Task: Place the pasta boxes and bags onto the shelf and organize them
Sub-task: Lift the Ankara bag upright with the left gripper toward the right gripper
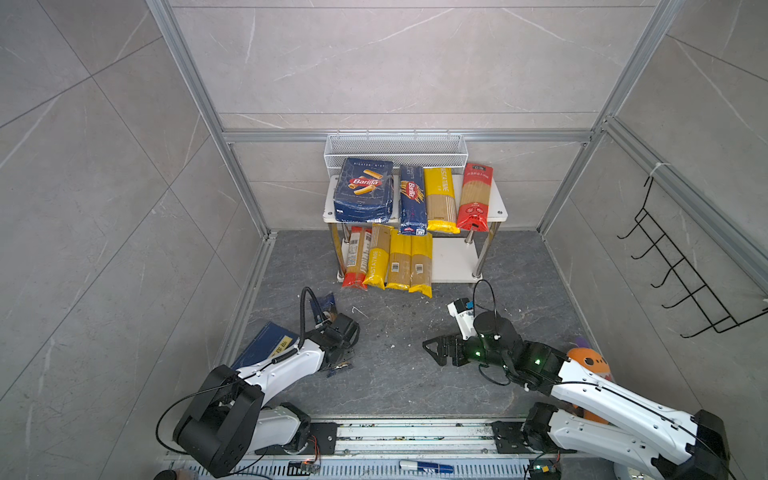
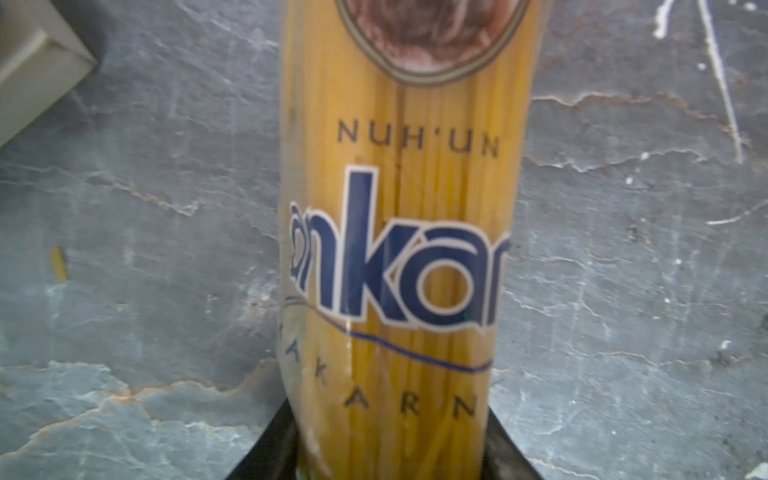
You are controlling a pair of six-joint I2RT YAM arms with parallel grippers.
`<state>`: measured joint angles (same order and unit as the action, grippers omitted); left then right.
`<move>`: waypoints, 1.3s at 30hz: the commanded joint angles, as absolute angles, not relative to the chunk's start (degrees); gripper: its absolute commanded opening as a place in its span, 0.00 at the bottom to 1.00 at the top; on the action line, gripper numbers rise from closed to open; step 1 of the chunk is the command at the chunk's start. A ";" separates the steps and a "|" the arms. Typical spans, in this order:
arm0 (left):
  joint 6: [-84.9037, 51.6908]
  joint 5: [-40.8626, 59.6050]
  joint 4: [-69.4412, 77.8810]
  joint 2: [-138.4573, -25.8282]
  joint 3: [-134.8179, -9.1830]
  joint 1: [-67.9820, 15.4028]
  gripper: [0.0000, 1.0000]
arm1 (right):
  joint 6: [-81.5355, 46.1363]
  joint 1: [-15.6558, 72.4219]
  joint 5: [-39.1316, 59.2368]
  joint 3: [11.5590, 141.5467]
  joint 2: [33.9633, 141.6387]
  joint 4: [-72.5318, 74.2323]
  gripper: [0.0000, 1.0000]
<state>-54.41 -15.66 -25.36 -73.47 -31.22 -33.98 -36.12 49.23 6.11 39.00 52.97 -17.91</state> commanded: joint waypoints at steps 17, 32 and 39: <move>-61.53 -10.65 -26.02 -94.81 -53.98 -62.52 0.12 | -35.59 49.48 -0.65 37.09 42.04 -29.65 1.00; -58.36 -7.64 -24.95 -100.21 -62.43 -66.18 0.68 | -37.77 49.48 -9.51 36.75 36.24 -42.82 1.00; -57.31 -10.14 -27.28 -91.13 -59.41 -66.88 0.84 | -40.34 49.44 -10.33 34.58 35.83 -42.62 1.00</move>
